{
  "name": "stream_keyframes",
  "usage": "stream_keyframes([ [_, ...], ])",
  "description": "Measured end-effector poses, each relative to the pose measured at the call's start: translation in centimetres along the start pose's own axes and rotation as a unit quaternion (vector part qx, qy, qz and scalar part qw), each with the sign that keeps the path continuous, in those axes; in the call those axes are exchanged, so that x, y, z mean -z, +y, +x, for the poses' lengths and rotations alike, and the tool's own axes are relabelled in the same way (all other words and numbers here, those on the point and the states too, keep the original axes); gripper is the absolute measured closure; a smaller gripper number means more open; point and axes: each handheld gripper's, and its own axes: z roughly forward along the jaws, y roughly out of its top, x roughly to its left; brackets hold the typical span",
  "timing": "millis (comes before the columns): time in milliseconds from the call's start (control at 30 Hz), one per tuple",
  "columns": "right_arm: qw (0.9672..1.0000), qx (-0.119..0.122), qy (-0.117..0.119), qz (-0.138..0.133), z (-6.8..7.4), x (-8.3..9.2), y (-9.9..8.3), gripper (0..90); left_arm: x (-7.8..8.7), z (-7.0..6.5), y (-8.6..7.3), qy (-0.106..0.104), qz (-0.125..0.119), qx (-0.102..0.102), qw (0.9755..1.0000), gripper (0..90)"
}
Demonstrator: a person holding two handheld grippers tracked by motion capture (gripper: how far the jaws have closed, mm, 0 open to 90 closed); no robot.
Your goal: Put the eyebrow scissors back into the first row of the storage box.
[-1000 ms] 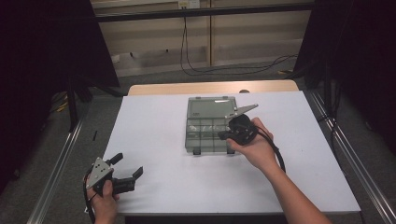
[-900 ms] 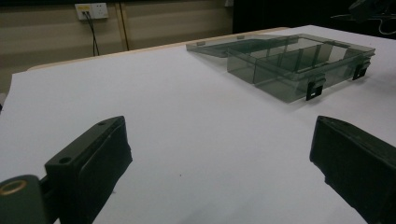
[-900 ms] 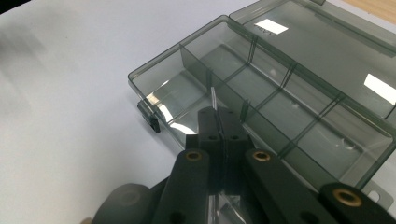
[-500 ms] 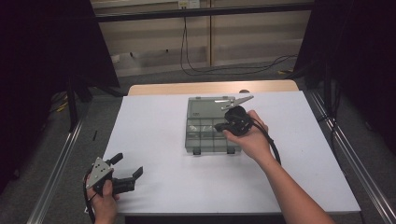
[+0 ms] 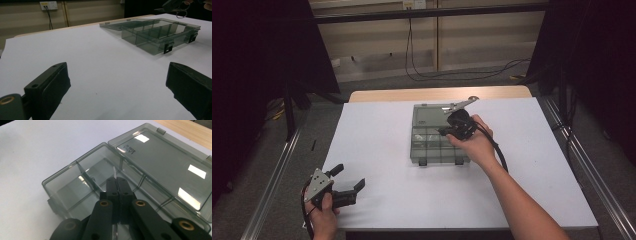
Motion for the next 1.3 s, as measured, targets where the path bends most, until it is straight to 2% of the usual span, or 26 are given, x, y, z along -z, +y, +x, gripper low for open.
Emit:
stream_keyframes([
  [100,0.9999,0.008,-0.009,-0.007,-0.3,-0.5,0.0,90.0,0.0,0.0,0.0,0.000,0.000,0.000,1.0000,4.7],
  [167,0.9998,0.016,-0.007,-0.010,-0.7,-0.9,0.1,90.0,0.0,0.0,0.0,0.000,-0.002,0.003,1.0000,4.7],
  [333,0.9997,0.012,-0.013,-0.016,-1.1,-1.6,0.0,90.0,0.0,0.0,0.0,-0.001,-0.002,0.002,1.0000,4.7],
  [533,0.9986,0.043,-0.023,-0.018,-1.4,-2.6,-0.4,90.0,0.0,0.0,0.0,-0.003,-0.001,-0.001,1.0000,4.7],
  [700,0.9985,0.045,-0.021,-0.021,-1.8,-3.3,-0.8,90.0,0.0,0.0,0.0,-0.003,-0.001,-0.001,1.0000,4.7],
  [733,0.9988,0.037,-0.023,-0.020,-1.7,-3.3,-0.8,89.7,0.0,0.0,0.0,-0.002,-0.001,-0.001,1.0000,4.7],
  [767,0.9989,0.033,-0.023,-0.023,-1.8,-3.3,-0.9,86.7,0.0,0.0,0.0,-0.003,-0.001,-0.001,1.0000,4.7],
  [800,0.9994,0.018,-0.017,-0.024,-1.9,-3.1,-0.8,77.0,0.0,0.0,0.0,-0.003,-0.002,-0.001,1.0000,4.7],
  [867,0.9995,0.001,-0.026,-0.020,-1.9,-2.7,-0.8,59.5,0.0,0.1,0.0,-0.003,-0.002,0.000,1.0000,4.7],
  [967,0.9997,-0.007,-0.017,-0.019,-1.9,-2.3,-0.9,41.2,0.0,0.1,0.0,-0.004,-0.001,-0.003,1.0000,4.7],
  [1000,0.9995,0.000,-0.018,-0.024,-2.0,-2.2,-1.0,36.8,0.0,0.1,0.0,-0.003,-0.002,-0.001,1.0000,4.7],
  [1033,0.9993,-0.002,-0.024,-0.028,-1.9,-2.0,-1.1,31.6,0.0,0.1,0.0,-0.004,-0.002,-0.001,1.0000,4.7],
  [1167,0.9986,-0.009,-0.019,-0.048,-1.9,-1.1,-1.5,9.4,0.0,0.0,0.0,-0.003,-0.002,-0.001,1.0000,4.7],
  [1267,0.9981,-0.008,-0.017,-0.058,-1.8,-0.4,-2.0,0.0,0.0,0.0,0.0,-0.003,-0.001,-0.001,1.0000,4.7],
  [1300,0.9980,-0.007,-0.017,-0.061,-1.7,-0.2,-2.1,0.0,0.0,0.0,0.0,-0.002,-0.001,-0.001,1.0000,4.7],
])
